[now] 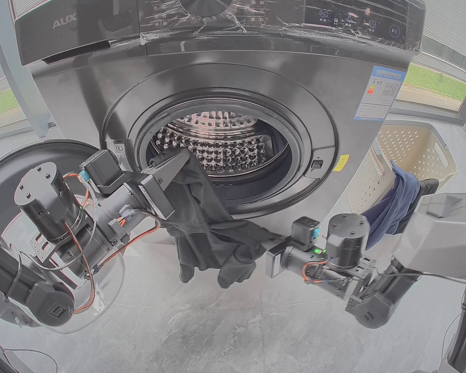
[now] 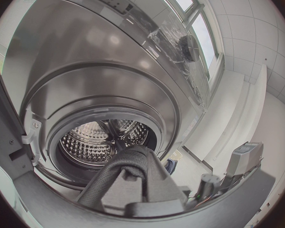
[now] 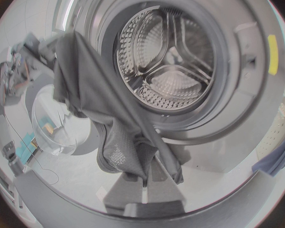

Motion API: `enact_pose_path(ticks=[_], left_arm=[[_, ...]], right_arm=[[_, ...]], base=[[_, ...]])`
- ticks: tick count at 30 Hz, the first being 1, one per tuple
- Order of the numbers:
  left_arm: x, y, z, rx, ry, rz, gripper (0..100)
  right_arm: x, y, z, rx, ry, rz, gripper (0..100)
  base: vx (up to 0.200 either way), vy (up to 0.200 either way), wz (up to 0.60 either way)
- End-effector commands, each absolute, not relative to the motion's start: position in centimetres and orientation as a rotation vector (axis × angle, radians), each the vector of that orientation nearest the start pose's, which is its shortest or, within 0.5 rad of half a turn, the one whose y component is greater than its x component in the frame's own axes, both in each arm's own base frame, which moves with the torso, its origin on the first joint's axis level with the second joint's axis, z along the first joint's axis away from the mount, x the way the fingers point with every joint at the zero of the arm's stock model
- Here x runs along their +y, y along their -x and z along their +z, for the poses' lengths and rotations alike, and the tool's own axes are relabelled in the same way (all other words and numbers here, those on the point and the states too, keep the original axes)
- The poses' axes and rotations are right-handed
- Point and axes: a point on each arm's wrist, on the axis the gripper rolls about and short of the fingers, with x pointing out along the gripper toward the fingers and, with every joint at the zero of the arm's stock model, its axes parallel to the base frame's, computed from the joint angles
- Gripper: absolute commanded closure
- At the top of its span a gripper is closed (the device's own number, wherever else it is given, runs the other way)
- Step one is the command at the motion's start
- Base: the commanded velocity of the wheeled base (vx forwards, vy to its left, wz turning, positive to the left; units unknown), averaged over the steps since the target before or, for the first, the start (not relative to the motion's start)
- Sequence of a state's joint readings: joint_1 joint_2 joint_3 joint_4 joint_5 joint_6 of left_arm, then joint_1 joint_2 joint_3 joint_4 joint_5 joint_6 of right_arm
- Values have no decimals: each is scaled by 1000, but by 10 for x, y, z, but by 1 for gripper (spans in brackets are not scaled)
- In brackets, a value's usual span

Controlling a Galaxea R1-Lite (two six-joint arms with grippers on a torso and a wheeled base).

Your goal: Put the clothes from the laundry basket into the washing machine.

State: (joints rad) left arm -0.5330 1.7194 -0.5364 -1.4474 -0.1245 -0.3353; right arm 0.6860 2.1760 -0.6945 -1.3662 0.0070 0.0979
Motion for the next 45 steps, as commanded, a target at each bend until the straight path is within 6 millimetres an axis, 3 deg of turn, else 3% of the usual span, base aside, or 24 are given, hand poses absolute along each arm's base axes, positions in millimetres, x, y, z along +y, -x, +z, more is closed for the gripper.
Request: enact_pose_path(ticks=[1,7,15,18,20,33,37,45], left_arm=[[-132,-237,183,-124,361,-659,100],[-127,-228,182,-114,352,-679,100],[-120,-214,176,-77,336,-760,100],[-120,-211,164,-19,329,-767,100],[-123,-216,152,29,319,-758,100],[-120,-229,122,93,234,-712,100],[-120,-235,121,61,239,-697,100],[-106,-253,139,-34,252,-635,100]], right_arm=[[187,-261,114,15,-100,629,100],[169,-254,139,-69,-147,597,100],[166,-258,156,-144,-185,564,100],[168,-255,164,-182,-200,569,100],[168,-255,166,-186,-207,570,100],[169,-254,165,-185,-215,573,100],[168,-256,168,-195,-217,568,100],[154,-266,167,-195,-214,509,100]], base=[[0,0,0],[0,0,0],[0,0,0],[0,0,0],[0,0,0],[0,0,0],[0,0,0],[0,0,0]])
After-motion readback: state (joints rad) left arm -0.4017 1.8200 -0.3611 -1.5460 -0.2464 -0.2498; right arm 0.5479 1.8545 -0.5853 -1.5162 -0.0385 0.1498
